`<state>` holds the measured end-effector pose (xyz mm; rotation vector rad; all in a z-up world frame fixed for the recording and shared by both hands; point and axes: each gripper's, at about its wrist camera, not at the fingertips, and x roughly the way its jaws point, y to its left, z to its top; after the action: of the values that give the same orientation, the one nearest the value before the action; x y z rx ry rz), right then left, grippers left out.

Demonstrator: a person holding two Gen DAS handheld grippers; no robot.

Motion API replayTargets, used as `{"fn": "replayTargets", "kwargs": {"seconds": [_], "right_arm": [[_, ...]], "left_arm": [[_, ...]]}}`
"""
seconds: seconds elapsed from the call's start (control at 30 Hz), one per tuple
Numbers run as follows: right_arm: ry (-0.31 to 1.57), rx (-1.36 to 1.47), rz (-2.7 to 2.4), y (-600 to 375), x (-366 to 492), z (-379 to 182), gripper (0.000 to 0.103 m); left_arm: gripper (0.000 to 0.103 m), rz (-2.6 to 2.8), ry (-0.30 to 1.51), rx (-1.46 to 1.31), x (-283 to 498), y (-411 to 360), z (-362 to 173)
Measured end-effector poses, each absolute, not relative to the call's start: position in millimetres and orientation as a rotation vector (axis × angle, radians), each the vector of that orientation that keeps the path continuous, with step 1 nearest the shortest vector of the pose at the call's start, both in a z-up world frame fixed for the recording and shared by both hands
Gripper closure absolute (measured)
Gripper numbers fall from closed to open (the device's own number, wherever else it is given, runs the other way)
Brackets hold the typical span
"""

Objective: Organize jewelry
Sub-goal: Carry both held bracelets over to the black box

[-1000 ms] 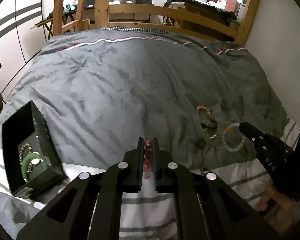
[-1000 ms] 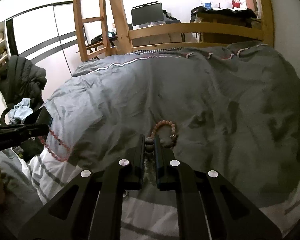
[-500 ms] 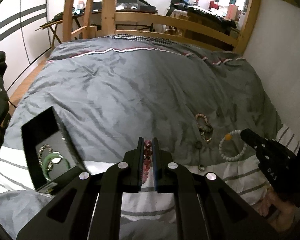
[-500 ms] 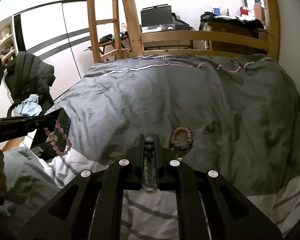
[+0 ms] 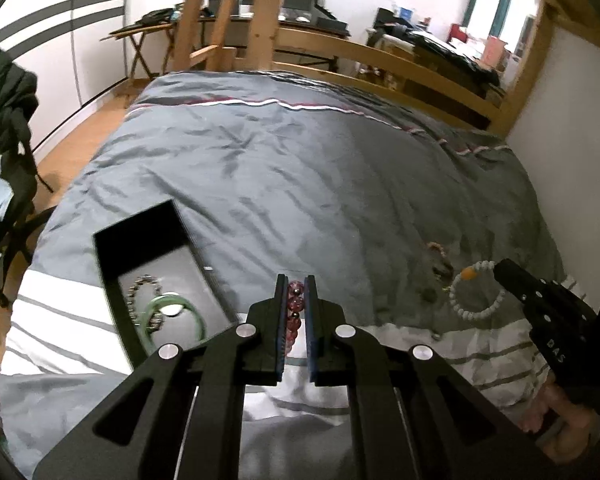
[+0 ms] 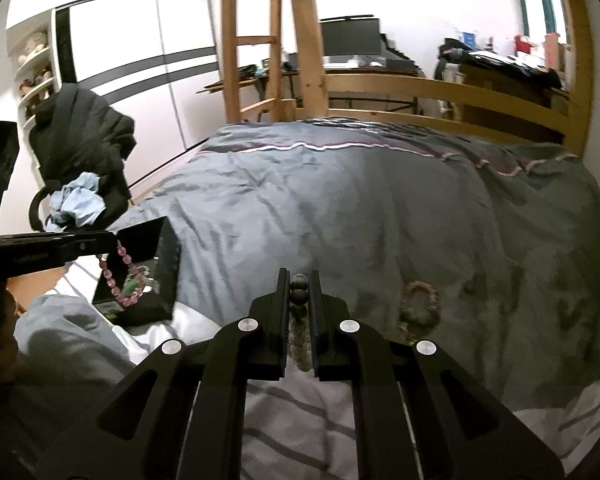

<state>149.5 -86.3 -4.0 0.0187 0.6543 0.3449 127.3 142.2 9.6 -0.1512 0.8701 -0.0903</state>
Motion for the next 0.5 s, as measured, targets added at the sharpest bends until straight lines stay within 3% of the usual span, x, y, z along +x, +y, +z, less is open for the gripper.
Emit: {"fn": "replayTargets", "kwargs": {"seconds": [0.5], "right_arm": [[0.638,-0.060,0.497,13.6,164.3,8.6,0.094]], "left_arm": [[0.096,-0.002,0.836,-0.220,131.9,229.1,10.8]]}}
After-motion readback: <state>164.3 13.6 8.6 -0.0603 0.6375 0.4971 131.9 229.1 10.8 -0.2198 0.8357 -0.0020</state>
